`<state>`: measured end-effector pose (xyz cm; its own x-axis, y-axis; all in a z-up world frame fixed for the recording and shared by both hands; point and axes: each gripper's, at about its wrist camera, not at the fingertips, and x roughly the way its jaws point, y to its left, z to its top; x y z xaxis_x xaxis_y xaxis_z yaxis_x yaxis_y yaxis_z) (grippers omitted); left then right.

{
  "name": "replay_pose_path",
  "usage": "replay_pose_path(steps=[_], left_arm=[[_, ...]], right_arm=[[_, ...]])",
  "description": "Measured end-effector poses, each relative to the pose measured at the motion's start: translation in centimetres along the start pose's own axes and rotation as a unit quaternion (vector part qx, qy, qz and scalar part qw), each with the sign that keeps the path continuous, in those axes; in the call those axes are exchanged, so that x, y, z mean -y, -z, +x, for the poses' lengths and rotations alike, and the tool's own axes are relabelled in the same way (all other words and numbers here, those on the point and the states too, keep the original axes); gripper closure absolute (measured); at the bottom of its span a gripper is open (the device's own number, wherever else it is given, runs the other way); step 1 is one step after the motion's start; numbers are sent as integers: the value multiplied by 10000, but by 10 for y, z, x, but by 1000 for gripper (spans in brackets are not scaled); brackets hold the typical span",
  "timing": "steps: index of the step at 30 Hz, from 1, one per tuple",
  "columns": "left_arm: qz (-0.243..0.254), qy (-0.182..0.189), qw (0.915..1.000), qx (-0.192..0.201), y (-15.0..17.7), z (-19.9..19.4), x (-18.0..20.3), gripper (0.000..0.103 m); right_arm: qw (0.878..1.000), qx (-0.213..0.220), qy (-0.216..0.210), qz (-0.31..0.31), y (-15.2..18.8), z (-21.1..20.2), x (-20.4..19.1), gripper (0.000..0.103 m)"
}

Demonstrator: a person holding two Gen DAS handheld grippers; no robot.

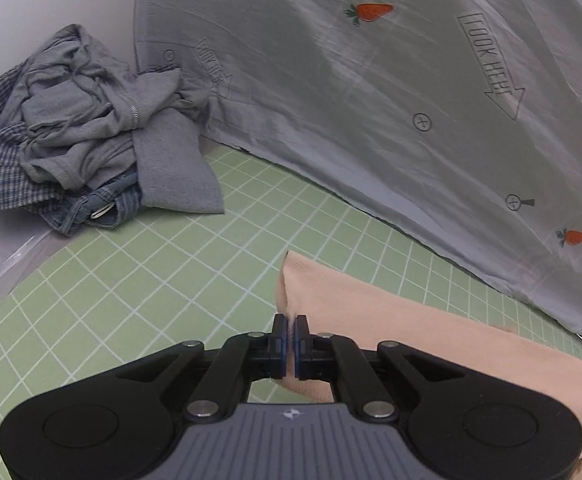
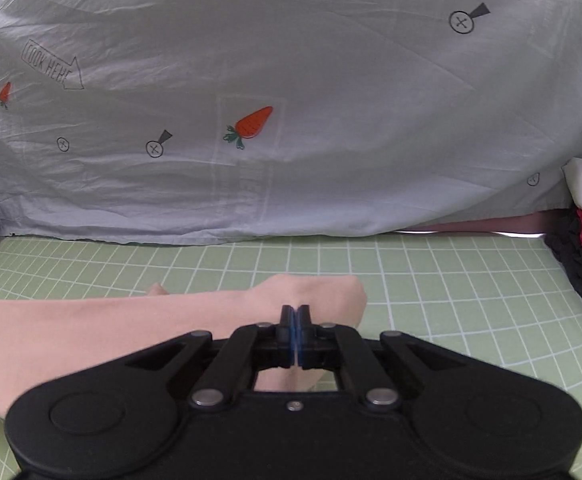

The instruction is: Fold clothes

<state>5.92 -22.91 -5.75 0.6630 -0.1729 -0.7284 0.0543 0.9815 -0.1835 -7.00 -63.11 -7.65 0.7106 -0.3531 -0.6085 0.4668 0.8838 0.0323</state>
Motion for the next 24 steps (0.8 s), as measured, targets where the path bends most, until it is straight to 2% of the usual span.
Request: replay_pose_path(steps=[3,5,6,7,8,10,12,14,17,18,19,20,21,24], left_arm=[[-135,-228,9992,-296,16,20,-14,99],[-273,-269,9980,-500,26,32,-20,99],[-285,-306,9976,-549,29,35,-21,99],[-285,-345,9973,-587,32,38,-22,99],[-289,-358,9971,-609,33,39,-22,99],[-298,-372,9968,-644,35,41,-22,99],[-279,-389,9965,-683,35,45,-22,99],[-274,-403,9962,-723,35,49,-22,99],[-288,-437,9954,-800,36,54,-23,99],[-272,-462,9951,-830,37,56,-23,99],[-256,-486,9948,-860,37,58,-24,99],[-215,-478,9946,-896,38,60,-23,99],[-168,-460,9944,-934,40,61,-23,99],[-104,-511,9940,-961,46,65,-19,99]], right_arm=[[9992,-291,-200,-160,3,21,-14,101],[9981,-556,-254,-66,7,35,-19,85],[9980,-588,-210,96,9,37,-18,71],[9979,-564,-135,302,10,36,-15,62],[9973,-544,-41,498,11,34,-10,59],[9948,-535,170,845,13,32,0,37],[9909,-601,324,1161,15,35,12,31],[9856,-728,240,1505,18,42,26,31],[9736,-953,-286,2056,19,57,46,36],[9705,-1015,-445,2143,18,64,50,52],[9679,-1071,-597,2192,16,71,53,78],[9676,-1122,-650,2165,13,78,56,91],[9685,-1149,-664,2109,10,85,58,96],[9723,-1172,-657,1910,4,101,62,97]])
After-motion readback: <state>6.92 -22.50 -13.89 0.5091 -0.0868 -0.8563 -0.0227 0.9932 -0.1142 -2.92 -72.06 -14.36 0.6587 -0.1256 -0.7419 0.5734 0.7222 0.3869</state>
